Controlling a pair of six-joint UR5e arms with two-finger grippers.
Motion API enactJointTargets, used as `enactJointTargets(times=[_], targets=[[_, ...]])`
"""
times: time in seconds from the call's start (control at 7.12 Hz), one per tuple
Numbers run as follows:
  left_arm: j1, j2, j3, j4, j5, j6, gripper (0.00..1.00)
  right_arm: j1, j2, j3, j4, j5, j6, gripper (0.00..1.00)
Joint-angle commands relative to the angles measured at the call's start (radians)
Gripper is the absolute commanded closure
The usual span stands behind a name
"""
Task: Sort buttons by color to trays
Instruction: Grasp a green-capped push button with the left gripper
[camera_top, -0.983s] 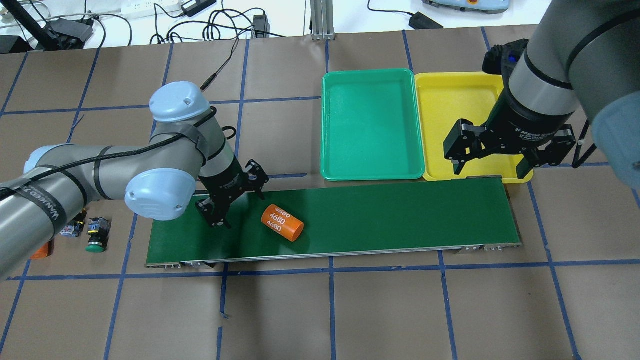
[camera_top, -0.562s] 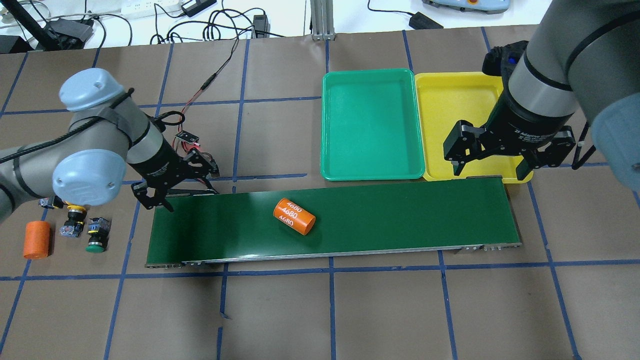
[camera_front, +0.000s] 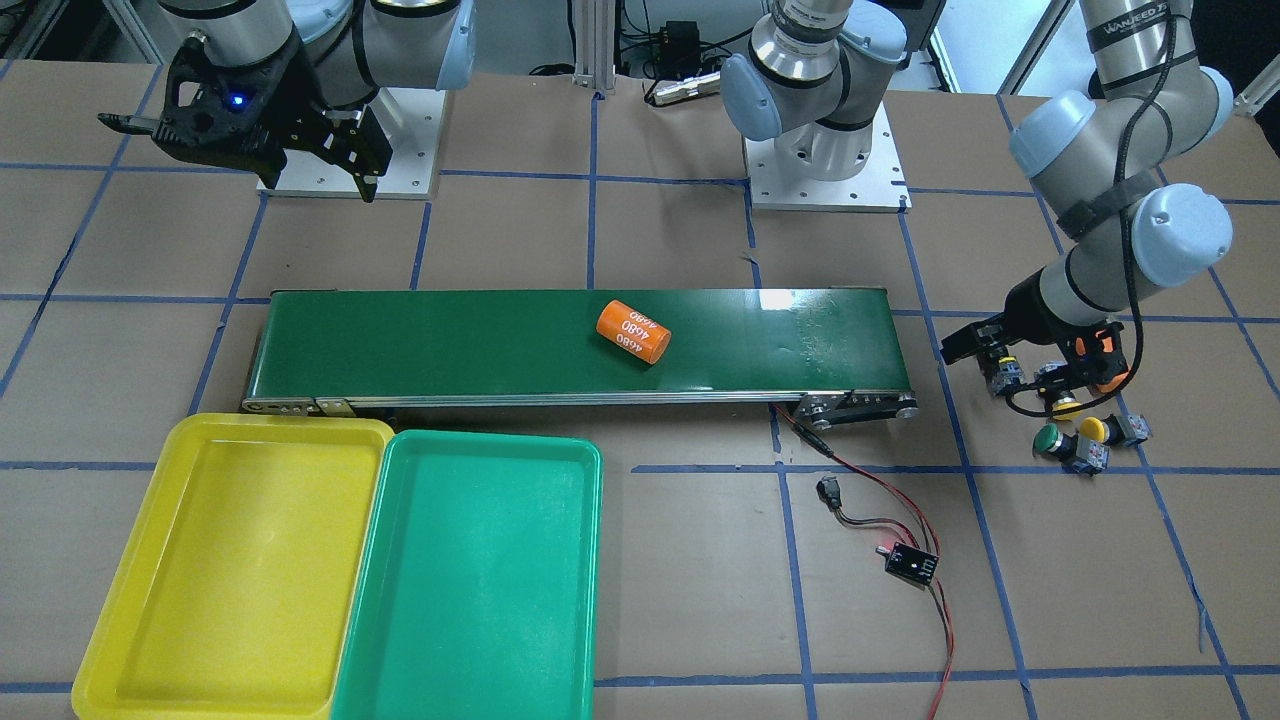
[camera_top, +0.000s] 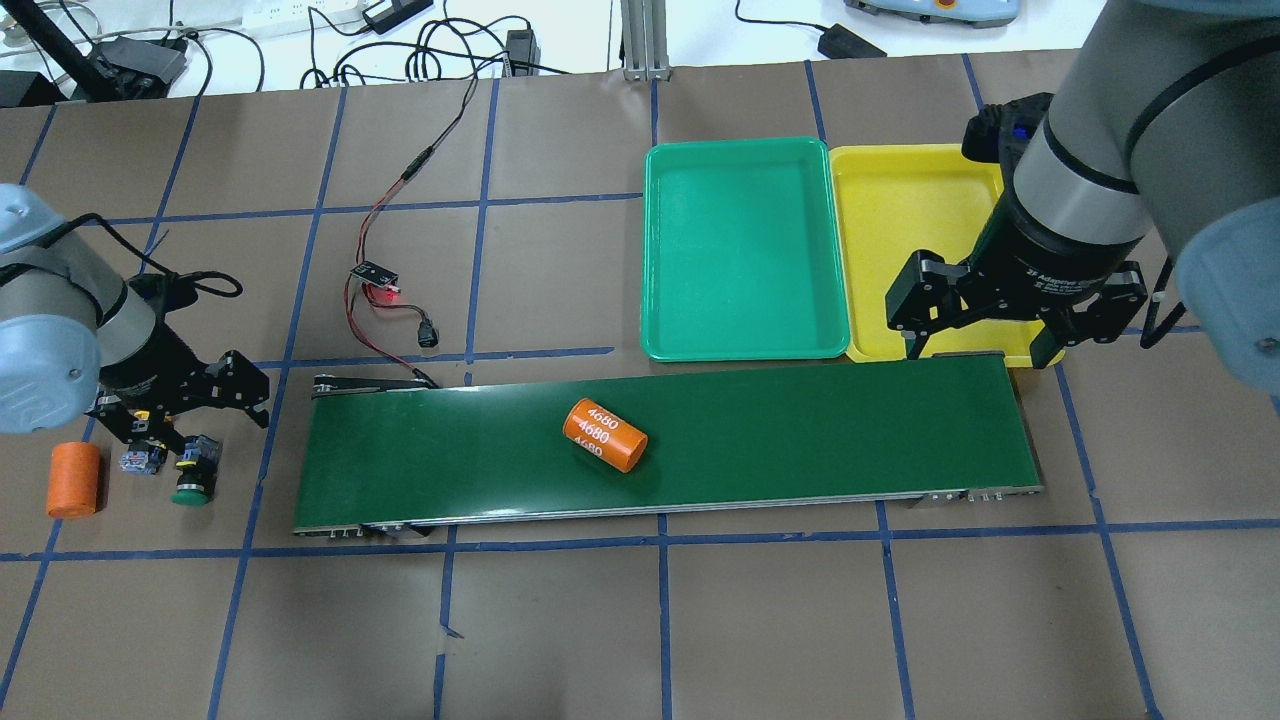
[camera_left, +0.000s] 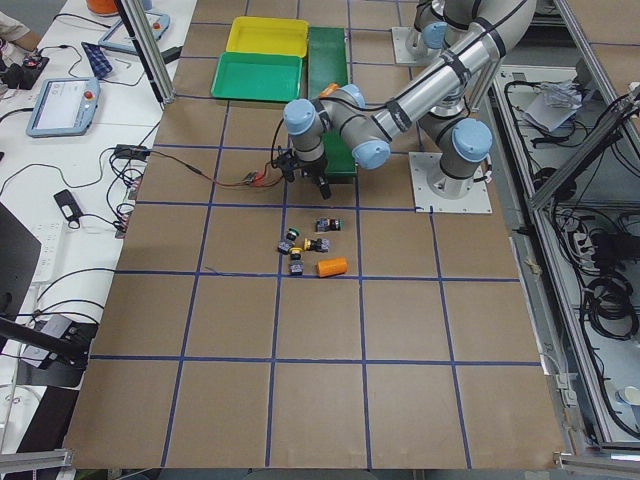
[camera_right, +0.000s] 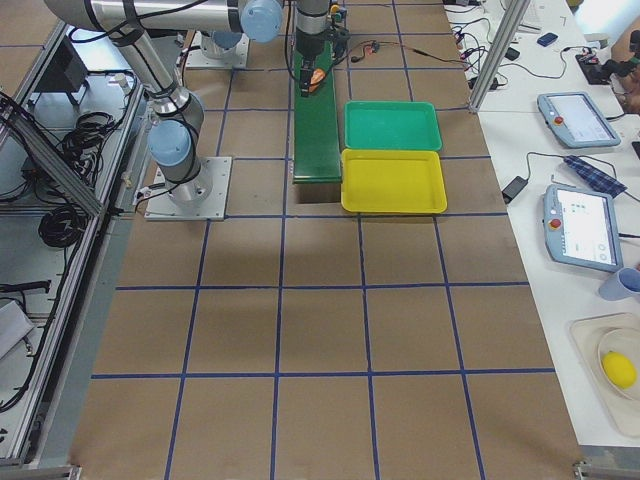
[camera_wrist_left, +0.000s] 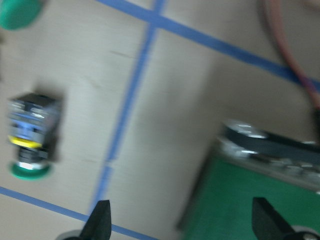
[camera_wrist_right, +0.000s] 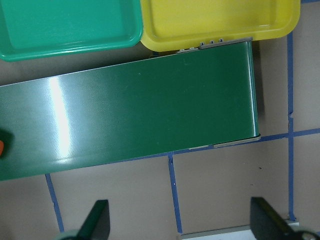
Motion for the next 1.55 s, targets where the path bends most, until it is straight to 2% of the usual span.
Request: enactJointTargets(times=[0.0,0.28,0.56,0.7,0.84,0.98,1.12,1.26,1.4], targets=[[0.049,-0.045,-0.032,0.075,0.009,0.217,0.0,0.0,0.0,0.002,0.002,0.001,0.0,0.0],[0.054,-0.097,-0.034,0.182,0.009,0.343,0.03,-0.001,0.001,0.002,-0.003,0.001,0.0,0.0],[0.109,-0.131,-0.039,0.233,0.004,0.452,0.13,0.0,0.0,0.004,0.002,0.001,0.0,0.0],[0.108,-0.131,-0.04,0.235,0.004,0.451,0.24,0.0,0.0,0.004,0.006,0.001,0.0,0.0],[0.105,-0.128,-0.046,0.229,0.009,0.446,0.41,-0.001,0.0,0.004,0.005,0.0,0.0,0.0],[0.105,-0.121,-0.049,0.216,0.01,0.425,0.64,0.0,0.001,0.007,-0.006,0.001,0.0,0.0],[0.105,-0.107,-0.051,0.215,0.015,0.425,0.96,0.0,0.001,0.007,-0.007,0.001,-0.002,0.0],[0.103,-0.102,-0.048,0.198,0.013,0.422,1.0,0.0,0.0,0.007,-0.004,0.001,0.0,0.0],[0.094,-0.084,-0.023,0.107,0.012,0.311,1.0,-0.003,0.0,0.009,0.003,0.0,0.001,0.0]])
